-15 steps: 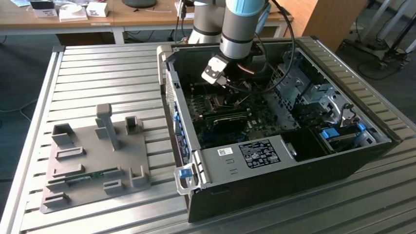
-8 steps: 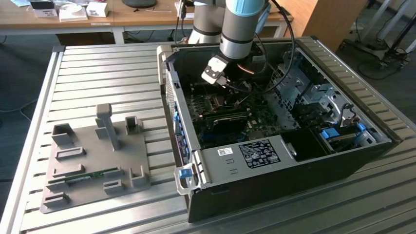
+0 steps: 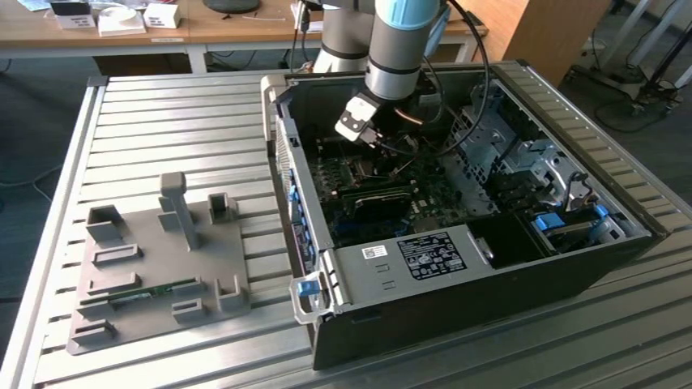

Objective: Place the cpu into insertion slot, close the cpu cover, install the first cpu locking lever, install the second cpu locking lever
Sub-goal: 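Place the cpu into insertion slot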

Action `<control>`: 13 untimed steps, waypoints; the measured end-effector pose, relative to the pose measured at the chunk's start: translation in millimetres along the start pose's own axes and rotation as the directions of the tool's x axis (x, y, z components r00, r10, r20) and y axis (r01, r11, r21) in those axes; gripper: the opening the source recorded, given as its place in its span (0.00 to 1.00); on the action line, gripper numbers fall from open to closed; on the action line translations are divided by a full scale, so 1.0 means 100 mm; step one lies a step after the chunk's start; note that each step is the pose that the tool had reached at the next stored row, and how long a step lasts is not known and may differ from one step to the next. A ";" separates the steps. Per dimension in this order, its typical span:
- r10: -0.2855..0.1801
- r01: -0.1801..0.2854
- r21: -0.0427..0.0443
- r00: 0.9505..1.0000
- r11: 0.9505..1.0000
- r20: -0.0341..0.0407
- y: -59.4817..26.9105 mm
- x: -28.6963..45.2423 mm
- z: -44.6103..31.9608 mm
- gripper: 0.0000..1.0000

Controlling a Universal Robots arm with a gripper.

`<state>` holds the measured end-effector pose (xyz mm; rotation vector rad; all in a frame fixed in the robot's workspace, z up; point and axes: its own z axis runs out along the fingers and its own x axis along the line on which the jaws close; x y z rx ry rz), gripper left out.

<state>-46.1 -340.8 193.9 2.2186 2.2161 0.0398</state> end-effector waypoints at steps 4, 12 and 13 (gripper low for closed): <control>0.000 0.000 0.000 1.000 1.000 0.000 0.000 0.000 0.002 0.54; 0.002 -0.002 0.000 1.000 1.000 -0.003 -0.001 0.001 -0.017 0.54; 0.007 -0.007 0.000 1.000 1.000 -0.003 -0.001 0.001 -0.015 0.54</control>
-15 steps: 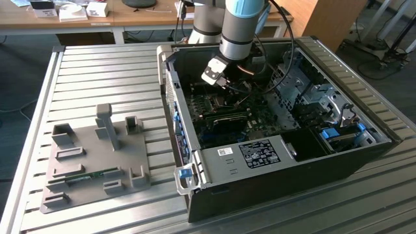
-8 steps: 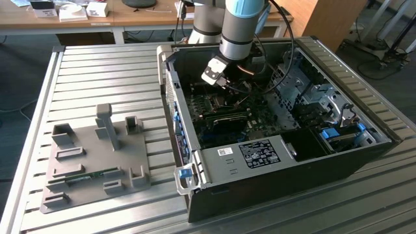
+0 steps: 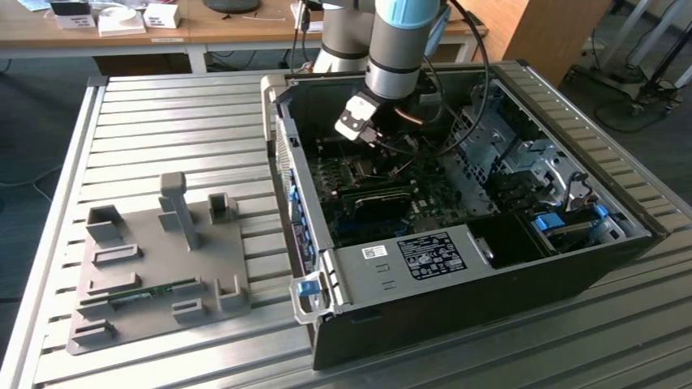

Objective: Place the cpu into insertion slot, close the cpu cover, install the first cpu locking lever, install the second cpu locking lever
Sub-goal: 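Place the cpu into insertion slot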

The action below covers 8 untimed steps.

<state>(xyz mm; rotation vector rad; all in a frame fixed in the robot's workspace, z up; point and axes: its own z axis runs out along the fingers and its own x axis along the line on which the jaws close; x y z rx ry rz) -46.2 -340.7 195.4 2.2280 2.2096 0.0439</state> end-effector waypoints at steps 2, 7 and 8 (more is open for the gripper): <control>0.010 -0.010 0.000 1.000 1.000 -0.001 -0.001 0.000 0.002 0.54; 0.011 -0.011 0.000 1.000 1.000 -0.002 -0.001 0.001 0.004 0.54; 0.011 -0.011 0.000 1.000 1.000 -0.003 -0.002 0.002 0.004 0.54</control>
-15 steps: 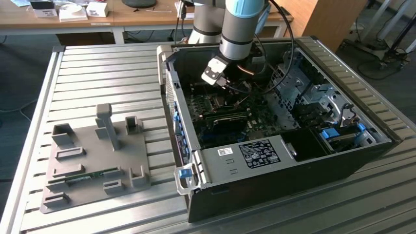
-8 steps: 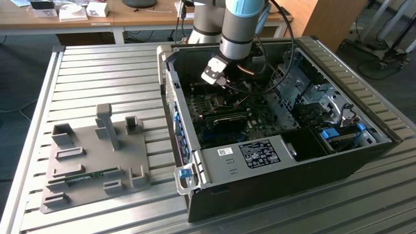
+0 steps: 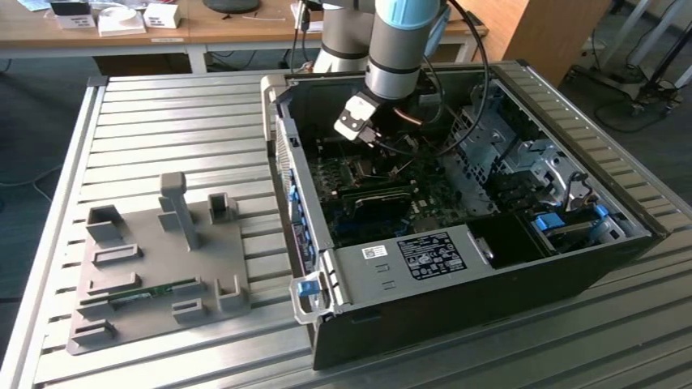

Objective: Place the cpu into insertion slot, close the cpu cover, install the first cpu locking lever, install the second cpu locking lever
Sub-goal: 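Place the cpu into insertion slot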

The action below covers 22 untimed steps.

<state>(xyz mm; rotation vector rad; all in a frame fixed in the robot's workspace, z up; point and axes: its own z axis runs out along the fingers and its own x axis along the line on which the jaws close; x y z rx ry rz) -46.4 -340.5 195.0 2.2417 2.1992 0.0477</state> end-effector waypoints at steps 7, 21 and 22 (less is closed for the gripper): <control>0.000 0.000 0.000 1.000 1.000 -0.003 0.000 0.000 0.006 0.54; 0.000 0.000 0.000 1.000 1.000 -0.005 0.011 0.000 0.011 0.54; 0.000 0.000 0.000 1.000 1.000 -0.005 0.011 0.000 0.011 0.54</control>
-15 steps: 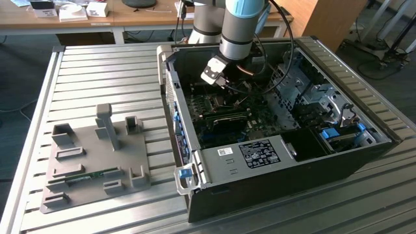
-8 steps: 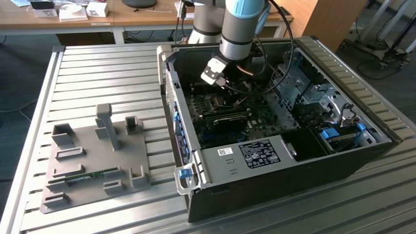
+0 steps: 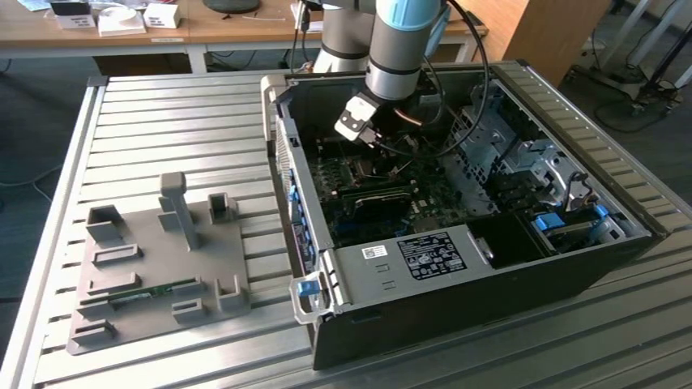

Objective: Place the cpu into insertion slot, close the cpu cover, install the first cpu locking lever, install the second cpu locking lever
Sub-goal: 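Place the cpu into insertion slot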

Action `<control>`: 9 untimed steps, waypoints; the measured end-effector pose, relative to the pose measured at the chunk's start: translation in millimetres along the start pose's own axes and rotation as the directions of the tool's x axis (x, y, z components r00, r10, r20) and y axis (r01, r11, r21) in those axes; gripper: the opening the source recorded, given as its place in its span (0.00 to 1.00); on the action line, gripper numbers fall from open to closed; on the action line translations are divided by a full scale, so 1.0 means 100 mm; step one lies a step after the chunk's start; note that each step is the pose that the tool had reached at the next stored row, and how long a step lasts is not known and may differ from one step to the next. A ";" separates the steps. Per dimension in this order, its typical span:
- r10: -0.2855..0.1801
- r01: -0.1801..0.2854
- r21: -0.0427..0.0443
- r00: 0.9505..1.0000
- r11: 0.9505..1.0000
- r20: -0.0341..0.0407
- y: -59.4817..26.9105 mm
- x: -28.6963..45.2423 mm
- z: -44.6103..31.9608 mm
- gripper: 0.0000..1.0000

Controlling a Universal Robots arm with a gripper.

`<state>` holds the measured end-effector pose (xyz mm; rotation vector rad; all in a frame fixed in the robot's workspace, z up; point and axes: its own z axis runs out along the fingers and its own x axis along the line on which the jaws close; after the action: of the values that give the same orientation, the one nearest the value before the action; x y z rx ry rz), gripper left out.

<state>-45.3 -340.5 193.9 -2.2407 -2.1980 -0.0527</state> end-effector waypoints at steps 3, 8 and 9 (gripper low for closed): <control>0.000 0.000 0.000 1.000 1.000 0.000 -0.001 -0.001 0.009 0.54; 0.000 0.000 0.000 1.000 1.000 0.000 0.000 0.000 0.011 0.54; 0.000 0.000 0.000 1.000 1.000 0.000 0.000 0.000 0.011 0.54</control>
<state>-45.3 -340.5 192.8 -2.2407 -2.1981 -0.0527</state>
